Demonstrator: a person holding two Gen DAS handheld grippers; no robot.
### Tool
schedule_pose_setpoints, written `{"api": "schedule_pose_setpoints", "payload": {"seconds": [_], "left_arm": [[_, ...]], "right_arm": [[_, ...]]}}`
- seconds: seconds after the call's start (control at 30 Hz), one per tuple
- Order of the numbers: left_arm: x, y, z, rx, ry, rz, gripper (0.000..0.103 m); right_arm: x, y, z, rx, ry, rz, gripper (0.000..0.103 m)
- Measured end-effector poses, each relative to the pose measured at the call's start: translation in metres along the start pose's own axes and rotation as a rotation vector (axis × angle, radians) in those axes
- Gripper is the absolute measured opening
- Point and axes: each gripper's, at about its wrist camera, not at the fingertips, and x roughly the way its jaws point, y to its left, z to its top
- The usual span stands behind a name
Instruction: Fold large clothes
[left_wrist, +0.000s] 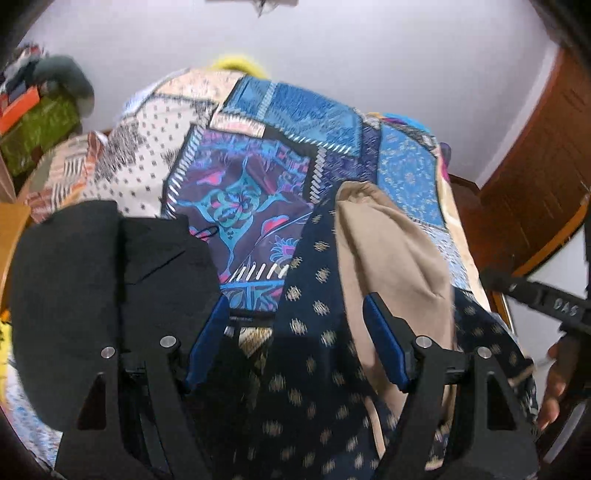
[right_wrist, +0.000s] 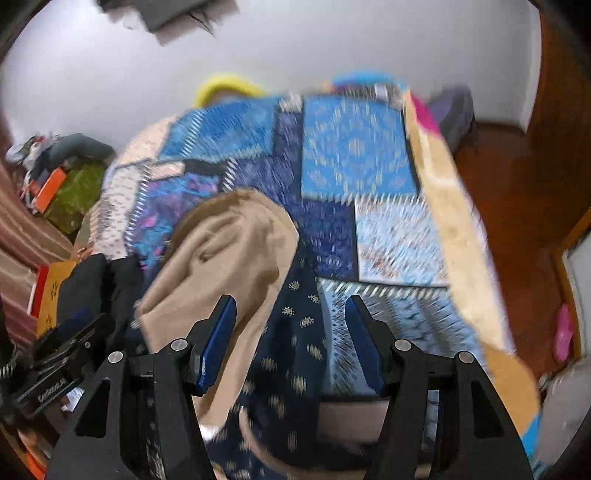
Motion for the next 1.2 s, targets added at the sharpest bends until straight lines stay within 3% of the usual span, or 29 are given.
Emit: {"api": "schedule_pose_setpoints", "payload": {"seconds": [0.1, 0.27, 0.37, 0.4, 0.43, 0.47, 0.57, 0.83, 0.97, 1.2], "left_arm": [[0.026, 0.006, 0.004, -0.029, 0.038, -0.014, 0.073], [0.049, 0.012, 0.005, -0.080, 0.071, -0.074, 0.060], [0.050, 0.012, 0.003, -0.110, 0.075, -0.141, 0.040], [0.047, 0.011, 0.002, -0.112, 0.072, -0.145, 0.030], [0.045, 0.008, 0.002, -0.103, 0.071, -0.143, 0.011], [0.043, 0.005, 0.002, -0.084, 0.075, -0.133, 0.008], [0.027, -0.003, 0.002, -0.035, 0.073, -0.097, 0.005], [-0.066, -0.019, -0.015, 0.047, -0.001, -0.145, 0.004], [-0.122, -0.020, -0.040, 0.085, -0.035, -0.158, 0.003], [-0.178, -0.008, -0.098, 0.117, -0.036, -0.158, 0.003]], "right_arm": [[0.037, -0.016, 0.005, 0.106, 0.098, 0.025, 0.057], [0.065, -0.025, 0.004, 0.165, 0.170, 0.053, 0.056], [0.077, -0.024, -0.002, 0.154, 0.206, 0.060, 0.035], [0.077, -0.022, -0.004, 0.142, 0.202, 0.065, 0.026], [0.074, -0.020, -0.006, 0.127, 0.192, 0.070, 0.021], [0.071, -0.016, -0.007, 0.109, 0.188, 0.063, 0.011], [0.046, -0.008, -0.010, 0.070, 0.144, 0.050, 0.009], [-0.048, 0.008, -0.021, -0.029, 0.026, 0.087, 0.008], [-0.092, 0.017, -0.042, -0.094, -0.015, 0.118, 0.007], [-0.142, 0.021, -0.102, -0.175, -0.054, 0.150, 0.007]]}}
